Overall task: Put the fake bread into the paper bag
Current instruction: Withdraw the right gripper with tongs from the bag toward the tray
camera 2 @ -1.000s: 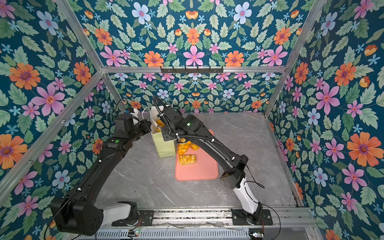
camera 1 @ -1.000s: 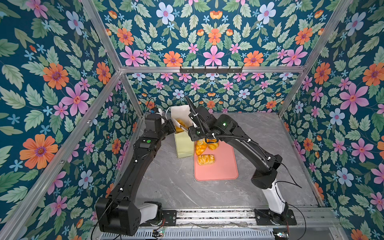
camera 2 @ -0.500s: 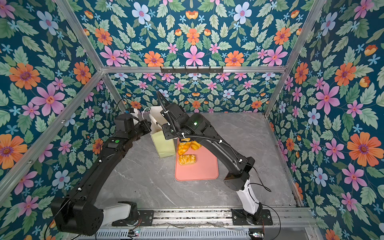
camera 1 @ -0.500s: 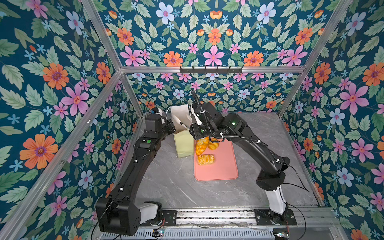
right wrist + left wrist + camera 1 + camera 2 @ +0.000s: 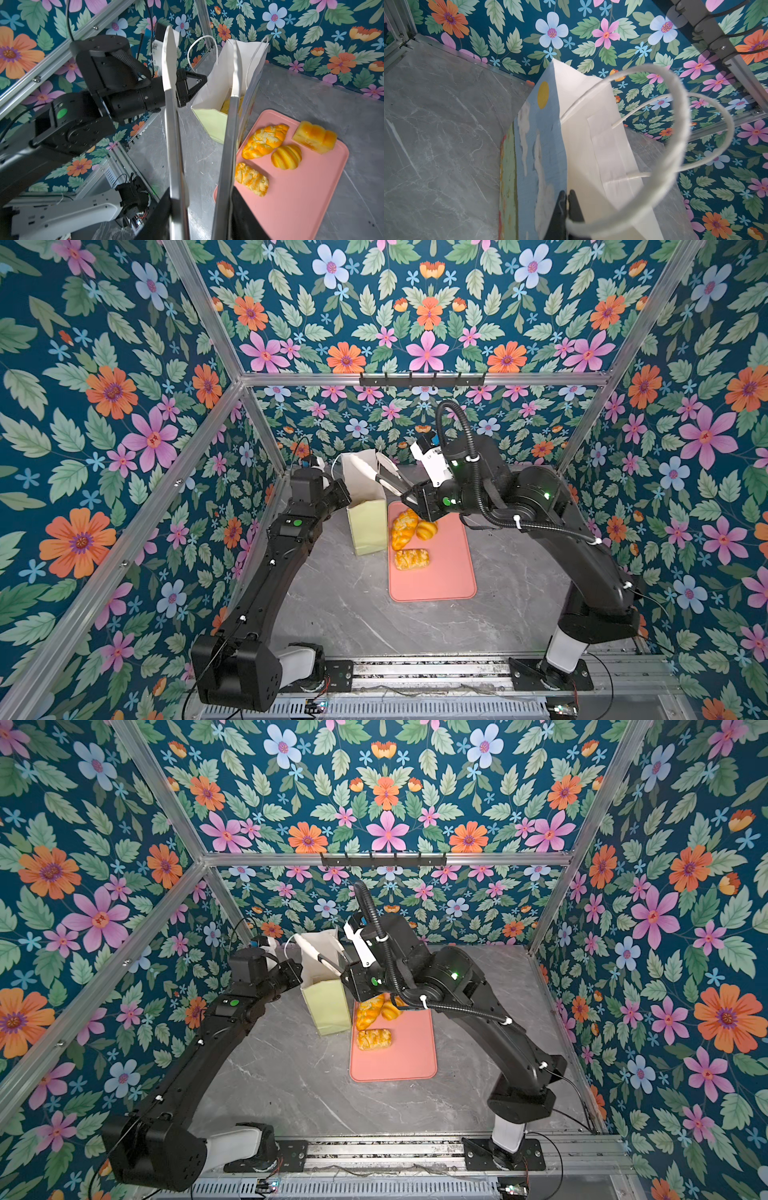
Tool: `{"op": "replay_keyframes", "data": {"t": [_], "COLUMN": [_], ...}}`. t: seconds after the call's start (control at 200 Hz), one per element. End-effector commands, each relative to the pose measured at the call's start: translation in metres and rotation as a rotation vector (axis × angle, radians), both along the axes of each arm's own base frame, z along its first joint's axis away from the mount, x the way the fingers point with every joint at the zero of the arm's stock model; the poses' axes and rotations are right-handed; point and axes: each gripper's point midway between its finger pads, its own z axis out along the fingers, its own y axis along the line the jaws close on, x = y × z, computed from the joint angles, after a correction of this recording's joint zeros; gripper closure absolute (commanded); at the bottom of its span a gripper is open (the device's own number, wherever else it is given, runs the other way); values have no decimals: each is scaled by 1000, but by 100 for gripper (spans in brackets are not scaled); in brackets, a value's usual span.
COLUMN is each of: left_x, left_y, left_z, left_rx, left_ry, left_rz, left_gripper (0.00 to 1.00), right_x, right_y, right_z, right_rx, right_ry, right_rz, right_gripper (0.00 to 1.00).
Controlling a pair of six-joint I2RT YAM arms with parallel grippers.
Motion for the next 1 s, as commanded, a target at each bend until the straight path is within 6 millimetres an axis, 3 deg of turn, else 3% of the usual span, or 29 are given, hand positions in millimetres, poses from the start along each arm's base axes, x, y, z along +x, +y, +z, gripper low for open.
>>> {"op": "replay_keyframes", "data": {"t": [0.0,0.185,0.325,0.505,0.645,0.995], "left_x": [1,2,2,2,1,0], "left_y": [1,3,2,2,2,2], "left_z": [8,7,8,8,9,5], "left_rx": [7,19,17,17,13,11], "left_ry": [-25,-23,-24,-26,-27,-18], "left_rz": [2,6,5,5,4,3], "left_gripper": [94,94,94,94,94,94], "right_x": [-2,4,7,11,8,8], "right_y": [-24,-89,-134,-175,-184,-174], "right_z": [13,5,-15,-48,-69,-128], "right_rx": [-9,-28,-52,-107,-147,-190], "right_ry": [-89,-48,-29,19,61,201], "right_rz": [-27,-186,-311,-434,-458,-463], "right_gripper": [59,60,60,60,61,61]}}
